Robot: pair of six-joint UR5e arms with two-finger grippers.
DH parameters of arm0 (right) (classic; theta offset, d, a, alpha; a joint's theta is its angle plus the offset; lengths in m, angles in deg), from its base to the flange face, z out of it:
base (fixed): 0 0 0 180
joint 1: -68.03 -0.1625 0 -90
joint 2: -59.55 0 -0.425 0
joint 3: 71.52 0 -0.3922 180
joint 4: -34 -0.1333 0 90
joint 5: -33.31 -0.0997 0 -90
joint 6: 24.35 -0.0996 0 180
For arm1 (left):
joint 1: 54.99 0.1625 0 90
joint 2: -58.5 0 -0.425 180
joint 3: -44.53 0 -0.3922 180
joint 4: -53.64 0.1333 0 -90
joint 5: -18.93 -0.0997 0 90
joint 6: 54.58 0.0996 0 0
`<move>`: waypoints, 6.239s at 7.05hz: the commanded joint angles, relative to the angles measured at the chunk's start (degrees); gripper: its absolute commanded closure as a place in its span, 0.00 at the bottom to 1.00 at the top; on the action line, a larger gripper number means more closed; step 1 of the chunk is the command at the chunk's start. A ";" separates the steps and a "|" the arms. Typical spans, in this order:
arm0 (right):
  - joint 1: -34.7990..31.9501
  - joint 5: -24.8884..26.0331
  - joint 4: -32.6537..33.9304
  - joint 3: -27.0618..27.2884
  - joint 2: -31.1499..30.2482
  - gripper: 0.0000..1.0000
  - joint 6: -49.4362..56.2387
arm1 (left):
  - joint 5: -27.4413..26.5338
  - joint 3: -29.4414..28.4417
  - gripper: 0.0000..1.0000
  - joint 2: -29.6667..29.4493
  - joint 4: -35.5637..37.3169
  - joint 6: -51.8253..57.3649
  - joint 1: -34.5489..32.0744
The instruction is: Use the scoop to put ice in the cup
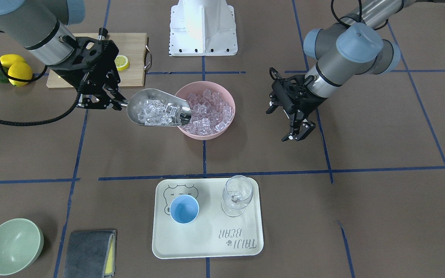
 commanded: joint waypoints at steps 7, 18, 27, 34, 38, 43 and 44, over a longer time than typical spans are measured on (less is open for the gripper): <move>-3.86 2.14 21.06 -11.67 13.52 1.00 -13.95 | 1.03 0.56 0.00 15.07 4.54 -0.21 -21.86; 2.47 7.32 32.31 -30.82 30.29 1.00 -13.07 | 5.68 2.06 0.00 17.20 4.54 0.14 -27.32; 2.21 7.50 46.90 -37.08 38.30 1.00 -12.81 | 5.95 2.06 0.00 17.20 4.54 0.41 -27.50; 2.21 7.41 50.24 -41.66 42.17 1.00 -12.81 | 5.95 2.50 0.00 17.20 4.54 0.41 -27.58; 2.21 7.59 50.33 -41.57 42.09 1.00 -12.81 | 5.95 2.50 0.00 17.20 4.63 0.41 -27.58; -3.94 7.24 56.48 -15.83 23.62 1.00 -14.04 | 5.95 2.76 0.00 17.29 7.53 0.41 -28.98; -6.29 7.15 56.66 -9.47 17.01 1.00 -17.26 | 5.95 2.67 0.00 18.51 7.53 0.41 -28.99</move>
